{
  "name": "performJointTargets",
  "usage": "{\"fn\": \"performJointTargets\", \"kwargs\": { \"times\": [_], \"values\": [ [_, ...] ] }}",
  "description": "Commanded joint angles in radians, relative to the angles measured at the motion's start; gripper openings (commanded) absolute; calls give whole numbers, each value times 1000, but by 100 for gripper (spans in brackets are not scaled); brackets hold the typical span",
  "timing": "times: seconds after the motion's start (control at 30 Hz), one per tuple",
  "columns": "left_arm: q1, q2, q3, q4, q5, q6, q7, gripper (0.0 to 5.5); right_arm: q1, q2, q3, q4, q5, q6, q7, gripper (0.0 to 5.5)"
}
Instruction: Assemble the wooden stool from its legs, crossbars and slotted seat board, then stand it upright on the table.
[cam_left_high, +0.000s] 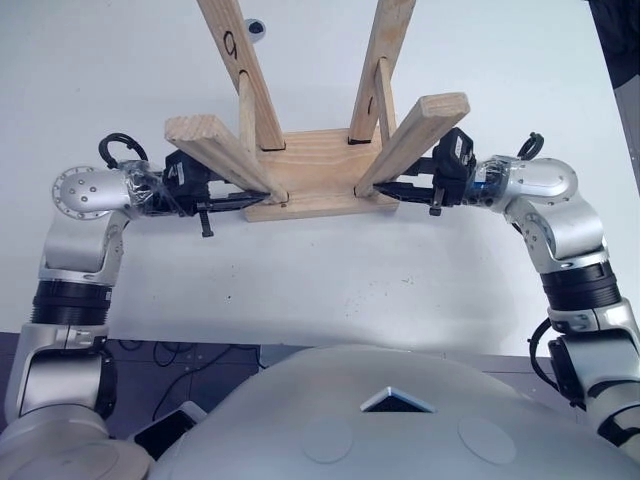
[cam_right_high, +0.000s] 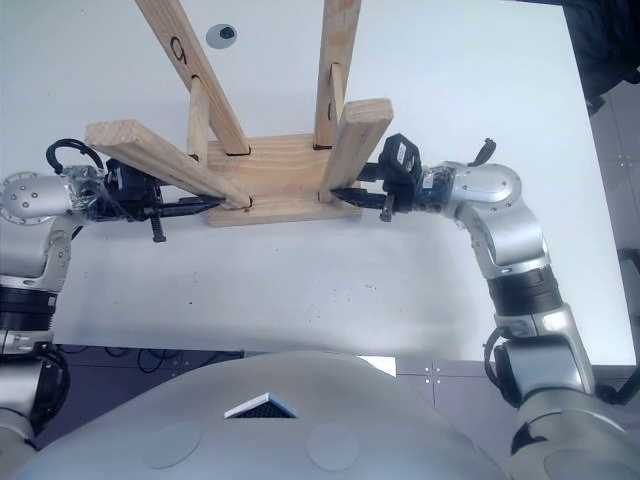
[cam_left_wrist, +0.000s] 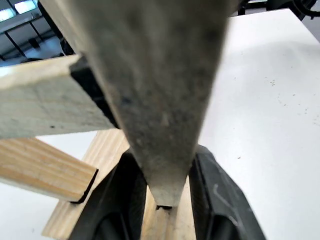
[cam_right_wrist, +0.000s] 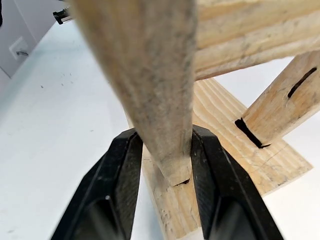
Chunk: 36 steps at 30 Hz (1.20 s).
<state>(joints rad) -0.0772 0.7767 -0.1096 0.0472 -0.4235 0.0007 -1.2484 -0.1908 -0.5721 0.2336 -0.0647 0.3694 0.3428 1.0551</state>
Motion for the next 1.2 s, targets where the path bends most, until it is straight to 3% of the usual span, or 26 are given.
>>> {"fn": "performJointTargets", "kwargs": {
  "times": [0.03, 0.1, 0.2, 0.3, 0.47, 0.63, 0.87, 0.97, 1.07, 1.2],
  "values": [
    [62, 84, -32, -156, -187, 432, -44, 102, 32, -57, -89, -259, 305, 471, -78, 133],
    [20, 119, -13, -172, -275, 557, -67, 102, -11, -72, -165, -330, 454, 723, -143, 133],
    [-26, 175, -2, -175, -400, 762, -105, 102, -126, 20, -291, -291, 515, 1119, -219, 133],
    [-134, 204, -26, -112, -526, 1031, -152, 102, -164, 55, -350, -201, 601, 1268, -295, 133],
    [-352, 219, -108, 27, -598, 1351, -259, 101, -189, -113, -242, -9, 1017, 1272, -484, 133],
    [-464, 200, -222, 125, -525, 1428, -332, 97, -193, -340, 18, 46, 1574, 1132, -753, 120],
    [-411, 186, -292, 92, -447, 1385, -305, 97, -137, -374, 84, 40, 1603, 1018, -863, 119],
    [-428, 139, -236, 144, -448, 1399, -255, 184, -182, -339, 75, 103, 1603, 1005, -899, 212],
    [-483, 87, -185, 212, -457, 1435, -220, 234, -275, -288, 56, 204, 1603, 1032, -893, 269],
    [-481, 117, -194, 211, -453, 1437, -254, 292, -276, -292, 38, 221, 1603, 1067, -878, 335]
  ]
}}
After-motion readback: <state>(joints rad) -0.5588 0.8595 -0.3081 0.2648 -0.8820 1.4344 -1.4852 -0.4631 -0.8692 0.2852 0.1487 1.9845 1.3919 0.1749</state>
